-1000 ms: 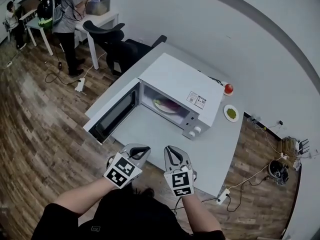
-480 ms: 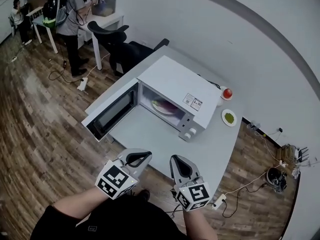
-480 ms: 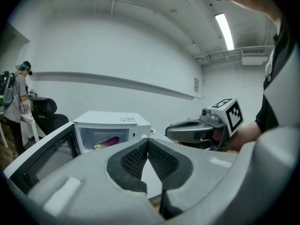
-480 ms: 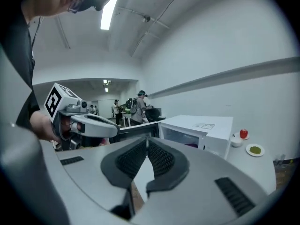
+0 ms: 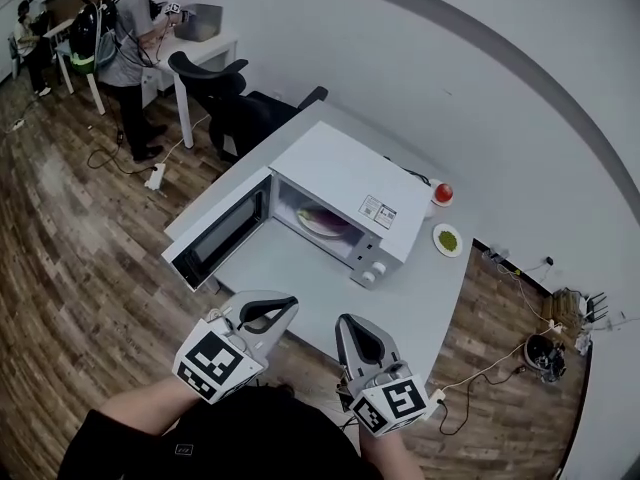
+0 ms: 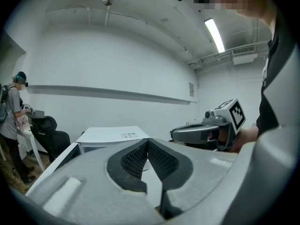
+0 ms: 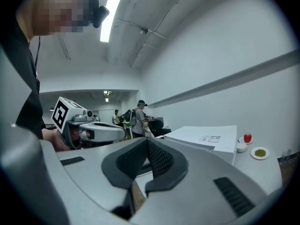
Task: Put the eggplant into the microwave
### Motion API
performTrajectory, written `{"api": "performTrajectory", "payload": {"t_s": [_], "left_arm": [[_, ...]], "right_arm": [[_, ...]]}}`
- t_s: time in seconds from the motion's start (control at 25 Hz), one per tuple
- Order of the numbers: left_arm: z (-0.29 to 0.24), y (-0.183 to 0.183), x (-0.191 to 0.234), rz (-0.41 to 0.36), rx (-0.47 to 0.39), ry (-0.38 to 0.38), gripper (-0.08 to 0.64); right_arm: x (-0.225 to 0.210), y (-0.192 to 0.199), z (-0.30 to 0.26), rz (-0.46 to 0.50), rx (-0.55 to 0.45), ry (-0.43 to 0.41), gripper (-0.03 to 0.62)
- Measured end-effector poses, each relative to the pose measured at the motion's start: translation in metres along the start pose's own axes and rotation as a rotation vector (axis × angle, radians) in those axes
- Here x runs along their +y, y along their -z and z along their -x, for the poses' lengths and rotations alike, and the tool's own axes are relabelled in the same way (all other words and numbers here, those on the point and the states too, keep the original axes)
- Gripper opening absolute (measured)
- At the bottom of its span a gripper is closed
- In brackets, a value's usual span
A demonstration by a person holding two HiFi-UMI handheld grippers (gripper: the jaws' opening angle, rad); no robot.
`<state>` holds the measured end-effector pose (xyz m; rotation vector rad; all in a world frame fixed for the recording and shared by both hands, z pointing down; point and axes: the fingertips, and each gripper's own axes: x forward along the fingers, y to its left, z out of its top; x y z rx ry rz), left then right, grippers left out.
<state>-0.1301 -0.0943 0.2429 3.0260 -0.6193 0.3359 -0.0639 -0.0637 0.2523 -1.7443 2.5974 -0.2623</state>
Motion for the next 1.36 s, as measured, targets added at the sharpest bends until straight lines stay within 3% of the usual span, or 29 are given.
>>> {"api": "performTrajectory", "payload": {"t_s": [0.16,0.48,1.36], "left_arm": [[0.003,0.003,0.004,0.002,-0.008,-0.010,0.009],[0.018,0.008,0.009,0.038,-0.027,-0.033,0.009],[0.025,0.010,0.006,0.027,-0.008,-0.036,0.009]], "right_arm": [[0.012,-0.002,0.001,0.063,0.018,-0.018,0.014],[0.016,0.000,-0.007,0.085,0.030,-0.020,0.014],[0.024,0.005,-0.006,0.070,0.028,-0.029,0.012]]}}
